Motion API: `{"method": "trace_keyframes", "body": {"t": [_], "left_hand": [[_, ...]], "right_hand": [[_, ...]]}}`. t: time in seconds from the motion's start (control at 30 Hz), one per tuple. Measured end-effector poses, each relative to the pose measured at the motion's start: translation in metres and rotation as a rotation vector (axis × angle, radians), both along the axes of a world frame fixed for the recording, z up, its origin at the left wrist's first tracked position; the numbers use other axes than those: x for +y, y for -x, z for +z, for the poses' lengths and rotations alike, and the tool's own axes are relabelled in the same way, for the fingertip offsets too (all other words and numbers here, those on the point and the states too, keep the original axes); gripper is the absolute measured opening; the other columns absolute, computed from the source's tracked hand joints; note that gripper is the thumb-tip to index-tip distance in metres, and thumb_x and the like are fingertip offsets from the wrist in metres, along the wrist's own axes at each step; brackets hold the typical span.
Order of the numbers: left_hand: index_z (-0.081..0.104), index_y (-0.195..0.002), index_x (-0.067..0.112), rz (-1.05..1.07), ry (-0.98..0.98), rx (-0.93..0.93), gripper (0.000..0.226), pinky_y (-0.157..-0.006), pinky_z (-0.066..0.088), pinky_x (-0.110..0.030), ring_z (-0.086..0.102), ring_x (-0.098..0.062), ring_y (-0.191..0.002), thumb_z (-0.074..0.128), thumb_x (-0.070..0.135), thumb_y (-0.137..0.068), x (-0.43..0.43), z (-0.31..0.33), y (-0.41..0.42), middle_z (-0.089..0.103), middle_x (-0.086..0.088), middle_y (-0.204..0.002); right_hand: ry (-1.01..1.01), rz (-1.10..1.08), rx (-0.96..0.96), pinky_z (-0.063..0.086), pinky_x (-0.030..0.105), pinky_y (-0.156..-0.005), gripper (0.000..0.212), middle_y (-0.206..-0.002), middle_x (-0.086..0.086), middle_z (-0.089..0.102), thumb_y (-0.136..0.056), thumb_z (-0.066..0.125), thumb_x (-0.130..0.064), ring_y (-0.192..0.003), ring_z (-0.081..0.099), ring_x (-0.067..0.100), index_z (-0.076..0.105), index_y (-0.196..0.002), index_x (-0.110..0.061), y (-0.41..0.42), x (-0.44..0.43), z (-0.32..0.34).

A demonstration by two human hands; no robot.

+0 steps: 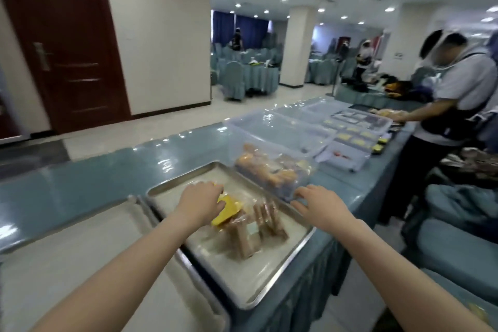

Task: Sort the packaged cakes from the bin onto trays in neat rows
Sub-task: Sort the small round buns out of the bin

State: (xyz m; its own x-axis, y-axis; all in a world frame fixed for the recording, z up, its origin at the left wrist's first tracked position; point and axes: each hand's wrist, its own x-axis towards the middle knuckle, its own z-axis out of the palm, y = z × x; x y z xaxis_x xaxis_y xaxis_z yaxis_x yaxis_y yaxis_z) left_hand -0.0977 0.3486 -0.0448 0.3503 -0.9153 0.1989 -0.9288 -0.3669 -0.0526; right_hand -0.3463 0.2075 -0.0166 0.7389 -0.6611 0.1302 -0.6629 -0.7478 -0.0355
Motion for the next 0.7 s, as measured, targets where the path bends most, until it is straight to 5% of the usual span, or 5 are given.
{"method": "trace_keyframes", "body": {"t": [0.5, 0.7], "left_hand": [[0.063, -0.109, 0.021, -0.008, 0.240, 0.192, 0.028, -0.078, 0.046, -0.033, 0.061, -0.025, -0.105, 0.048, 0.039, -0.094, -0.314, 0.032, -0.071, 0.066, 0.000, -0.111], [0.062, -0.105, 0.021, 0.008, 0.187, 0.199, 0.025, -0.070, 0.042, -0.032, 0.059, -0.026, -0.103, 0.044, 0.035, -0.094, -0.394, 0.021, -0.078, 0.065, -0.001, -0.109]], "right_hand": [[0.029, 0.046, -0.039, 0.049, 0.038, -0.088, 0.030, -0.121, 0.002, 0.064, -0.096, 0.051, -0.033, -0.110, 0.058, 0.025, 0.062, -0.121, -0.020, -0.093, -0.301, 0.037], [-0.109, 0.202, 0.185, 0.049, 0.039, -0.088, 0.028, -0.115, 0.004, 0.066, -0.092, 0.053, -0.027, -0.108, 0.058, 0.027, 0.064, -0.117, -0.020, -0.152, -0.384, 0.002]]}}
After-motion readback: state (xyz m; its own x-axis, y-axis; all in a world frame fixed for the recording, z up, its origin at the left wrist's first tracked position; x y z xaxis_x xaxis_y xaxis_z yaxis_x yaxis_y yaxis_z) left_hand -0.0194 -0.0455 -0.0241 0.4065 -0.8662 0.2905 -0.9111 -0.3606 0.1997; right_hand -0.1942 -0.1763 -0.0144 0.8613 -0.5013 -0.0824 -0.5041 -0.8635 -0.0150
